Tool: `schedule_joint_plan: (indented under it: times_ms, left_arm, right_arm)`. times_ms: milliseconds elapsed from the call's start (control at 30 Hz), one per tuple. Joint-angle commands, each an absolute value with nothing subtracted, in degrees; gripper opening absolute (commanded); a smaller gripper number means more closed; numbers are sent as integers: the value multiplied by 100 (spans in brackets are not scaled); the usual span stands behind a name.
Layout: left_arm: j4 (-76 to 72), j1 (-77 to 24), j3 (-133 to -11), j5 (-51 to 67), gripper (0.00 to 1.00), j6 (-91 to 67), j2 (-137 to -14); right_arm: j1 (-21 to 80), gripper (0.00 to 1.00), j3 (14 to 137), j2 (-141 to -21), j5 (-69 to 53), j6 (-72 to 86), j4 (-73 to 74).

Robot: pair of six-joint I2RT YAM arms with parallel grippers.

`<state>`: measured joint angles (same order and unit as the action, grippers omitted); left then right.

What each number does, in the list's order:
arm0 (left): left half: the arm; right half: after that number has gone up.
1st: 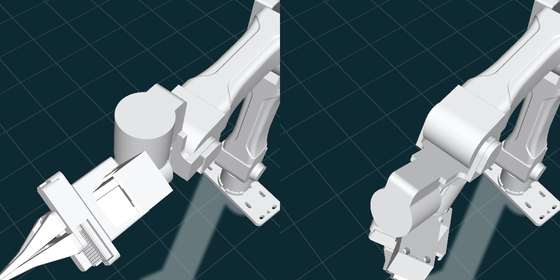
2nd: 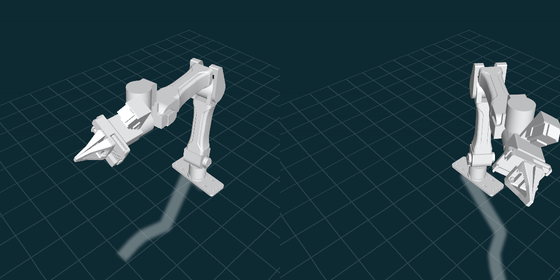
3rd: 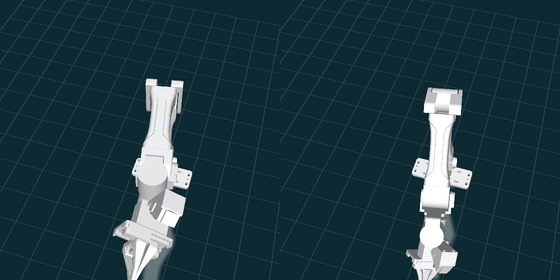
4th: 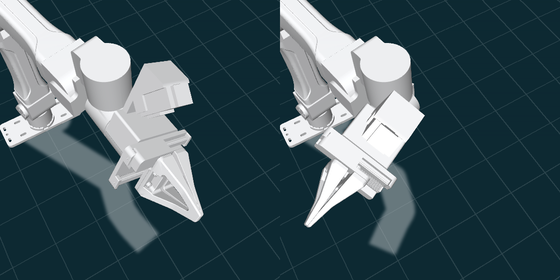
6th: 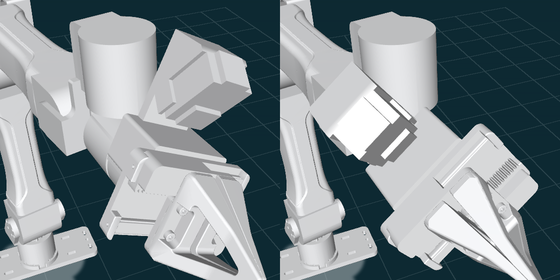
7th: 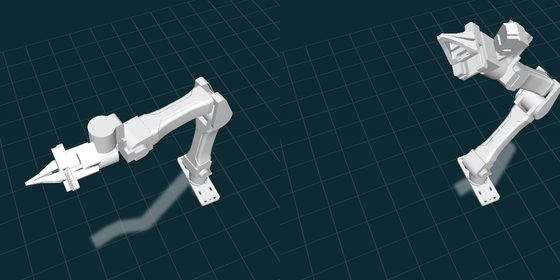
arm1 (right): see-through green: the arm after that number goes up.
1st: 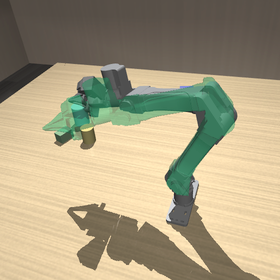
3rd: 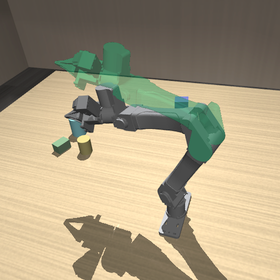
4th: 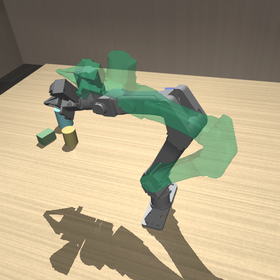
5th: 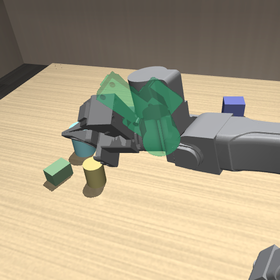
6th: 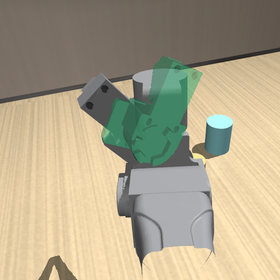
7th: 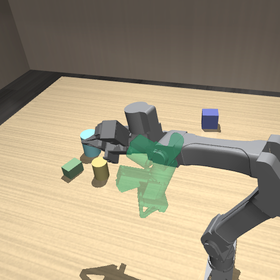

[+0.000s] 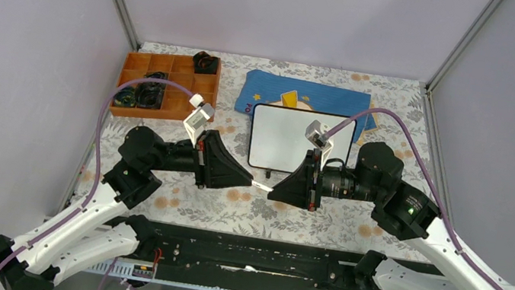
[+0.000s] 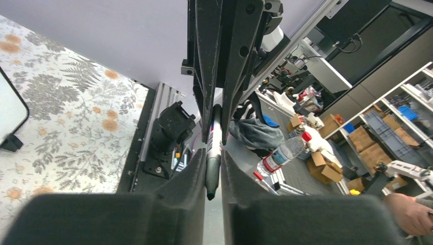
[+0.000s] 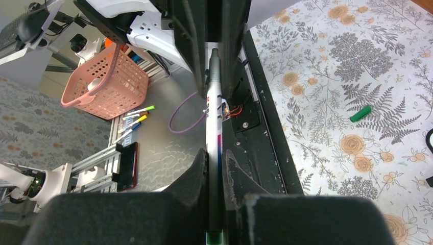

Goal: Write a sentence on the whiteboard

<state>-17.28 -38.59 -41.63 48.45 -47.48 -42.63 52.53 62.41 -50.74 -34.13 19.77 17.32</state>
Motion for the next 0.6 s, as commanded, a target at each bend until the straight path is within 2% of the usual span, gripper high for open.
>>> schedule_joint_plan:
  times_ms: [0, 33, 67, 233, 400, 567]
  left_arm:
    - [-1883, -3869, -4133, 4758, 34, -4743, -4156]
    - [-1864, -3875, -4131, 4729, 43, -4731, -4142]
    - [-1848, -3876, -4132, 4714, 45, -4729, -4125]
    - [-1861, -3874, -4131, 4655, 44, -4763, -4086]
    - [-1896, -3876, -4140, 4654, 31, -4789, -4087]
    - [-1978, -3873, -4106, 4663, 13, -4836, -4097]
  right_arm:
    - [5247, 0, 6372, -5036, -3388, 1951, 1557]
    - [5247, 0, 6379, -5043, -3384, 1956, 1556]
    - [5243, 0, 6387, -5045, -3384, 1963, 1556]
    - [5247, 0, 6383, -5062, -3396, 1944, 1607]
    - [5247, 0, 6346, -5053, -3395, 1948, 1602]
    - [5247, 0, 6346, -5063, -3434, 1947, 1606]
